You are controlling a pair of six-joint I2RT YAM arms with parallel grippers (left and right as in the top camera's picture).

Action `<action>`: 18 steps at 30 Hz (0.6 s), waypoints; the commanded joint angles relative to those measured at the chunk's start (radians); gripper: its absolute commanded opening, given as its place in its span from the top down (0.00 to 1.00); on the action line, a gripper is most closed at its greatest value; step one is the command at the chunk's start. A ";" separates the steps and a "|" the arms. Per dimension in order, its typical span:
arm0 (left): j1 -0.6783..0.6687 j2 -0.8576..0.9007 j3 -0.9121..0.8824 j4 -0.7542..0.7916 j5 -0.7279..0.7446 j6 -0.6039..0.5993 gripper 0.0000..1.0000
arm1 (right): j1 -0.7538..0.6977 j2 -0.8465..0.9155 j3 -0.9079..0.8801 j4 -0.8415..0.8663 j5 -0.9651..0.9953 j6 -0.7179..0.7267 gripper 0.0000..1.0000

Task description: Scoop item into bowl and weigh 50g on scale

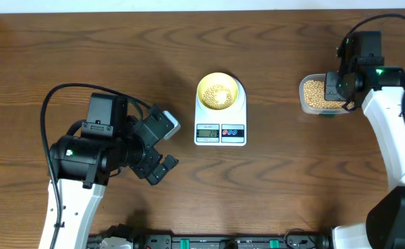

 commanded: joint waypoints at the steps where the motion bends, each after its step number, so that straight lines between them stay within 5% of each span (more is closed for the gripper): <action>1: 0.004 -0.005 0.013 -0.003 0.016 0.010 0.00 | -0.005 0.001 -0.064 0.028 0.059 0.020 0.99; 18: 0.004 -0.005 0.013 -0.003 0.016 0.010 0.00 | -0.004 0.001 -0.176 0.170 -0.061 0.020 0.99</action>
